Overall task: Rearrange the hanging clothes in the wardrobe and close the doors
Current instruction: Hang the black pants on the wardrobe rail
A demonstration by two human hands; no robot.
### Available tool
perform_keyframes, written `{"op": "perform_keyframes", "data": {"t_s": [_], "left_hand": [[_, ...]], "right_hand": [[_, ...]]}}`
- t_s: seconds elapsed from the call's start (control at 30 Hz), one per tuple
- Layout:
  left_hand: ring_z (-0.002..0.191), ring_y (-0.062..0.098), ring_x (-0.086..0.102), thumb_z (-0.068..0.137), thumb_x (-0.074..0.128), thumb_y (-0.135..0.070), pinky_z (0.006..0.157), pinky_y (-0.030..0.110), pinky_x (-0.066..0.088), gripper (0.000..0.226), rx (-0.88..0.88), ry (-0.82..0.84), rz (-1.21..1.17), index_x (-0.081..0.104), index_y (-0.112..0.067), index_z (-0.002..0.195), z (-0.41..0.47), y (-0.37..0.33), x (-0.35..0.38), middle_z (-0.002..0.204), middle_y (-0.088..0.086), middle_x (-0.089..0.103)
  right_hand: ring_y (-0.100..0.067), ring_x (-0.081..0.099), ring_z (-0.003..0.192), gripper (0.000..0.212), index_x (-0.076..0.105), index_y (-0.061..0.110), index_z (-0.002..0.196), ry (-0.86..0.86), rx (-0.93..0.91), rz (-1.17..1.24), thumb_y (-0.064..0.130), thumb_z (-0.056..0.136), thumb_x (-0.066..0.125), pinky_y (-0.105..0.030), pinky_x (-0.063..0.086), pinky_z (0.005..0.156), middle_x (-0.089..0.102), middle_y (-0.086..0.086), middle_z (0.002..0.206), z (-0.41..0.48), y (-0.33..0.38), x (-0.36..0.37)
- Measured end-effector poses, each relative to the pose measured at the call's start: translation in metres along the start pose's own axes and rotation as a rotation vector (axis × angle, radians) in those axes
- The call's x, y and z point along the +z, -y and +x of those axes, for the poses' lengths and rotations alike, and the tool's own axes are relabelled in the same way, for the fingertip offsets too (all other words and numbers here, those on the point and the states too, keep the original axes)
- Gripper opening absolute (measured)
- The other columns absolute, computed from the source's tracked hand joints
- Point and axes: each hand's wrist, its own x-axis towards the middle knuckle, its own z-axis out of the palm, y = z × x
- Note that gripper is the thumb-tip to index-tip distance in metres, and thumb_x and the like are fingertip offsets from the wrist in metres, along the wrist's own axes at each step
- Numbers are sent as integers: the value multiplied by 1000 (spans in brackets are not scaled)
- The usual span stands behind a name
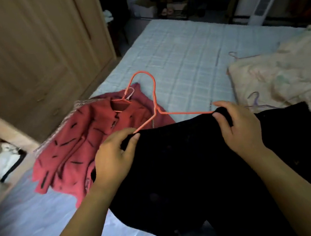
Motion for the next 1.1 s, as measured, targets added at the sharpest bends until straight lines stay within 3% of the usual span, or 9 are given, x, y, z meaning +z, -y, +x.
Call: {"op": "perform_keyframes", "data": {"t_s": [0.2,0.37,0.5,0.6,0.67,0.8,0.87,1.0,1.1], "left_hand": [[93,7,61,83,45,-54,76,17,42,41,-115,-156,64,69,-26,100,-59,71,-121,101,-12,69],[91,10,61,84,48,-52,76,27,45,27,-277,-269,140,66,-36,97,-111,129,-213,97,-14,68],[87,9,58,87,59,-35,73,19,36,15,-363,-451,144,69,-26,93,-135,168,-276,90,-7,66],[82,3,53,86,59,-34,70,14,34,15,-390,-550,216,69,-25,93,-138,196,-327,83,-14,59],[78,2,50,87,61,-33,69,9,34,14,-401,-591,268,69,-24,93,-133,214,-361,78,-17,54],[75,12,54,84,55,-42,67,31,43,24,-412,-655,364,69,-25,93,-108,253,-427,77,-8,57],[77,12,55,84,53,-44,69,34,45,25,-415,-684,387,69,-27,94,-89,278,-461,80,-7,59],[80,10,56,87,59,-39,71,35,46,14,-401,-736,446,68,-29,93,-37,327,-536,82,-9,60],[81,11,57,88,63,-31,70,33,45,9,-400,-765,476,68,-28,95,9,355,-589,84,-10,60]], "right_hand": [[-30,65,84,44,60,14,114,56,-175,120,45,88,43,-30,43,65,70,-8,97,-8,133,43],[-17,56,90,34,52,27,114,195,-354,280,45,87,45,-30,42,67,70,-2,104,-17,234,94],[-18,56,89,32,54,24,109,280,-497,383,44,86,46,-28,40,67,71,-4,98,-18,313,135],[-17,58,82,29,56,24,104,314,-566,427,44,86,45,-27,40,61,71,0,91,-9,375,164],[-15,61,74,31,59,21,100,283,-611,435,45,87,43,-25,40,56,71,3,88,0,415,184],[-14,53,81,31,62,15,97,231,-673,519,40,88,45,-18,27,54,69,3,82,27,497,225],[-15,56,73,33,62,16,96,223,-683,554,42,88,44,-17,25,53,69,4,80,49,538,248],[-27,64,68,29,62,16,96,209,-676,620,41,87,52,-25,34,56,68,4,78,108,624,301],[-26,63,74,17,60,20,97,271,-654,689,35,91,56,-27,35,57,56,20,74,158,684,334]]}}
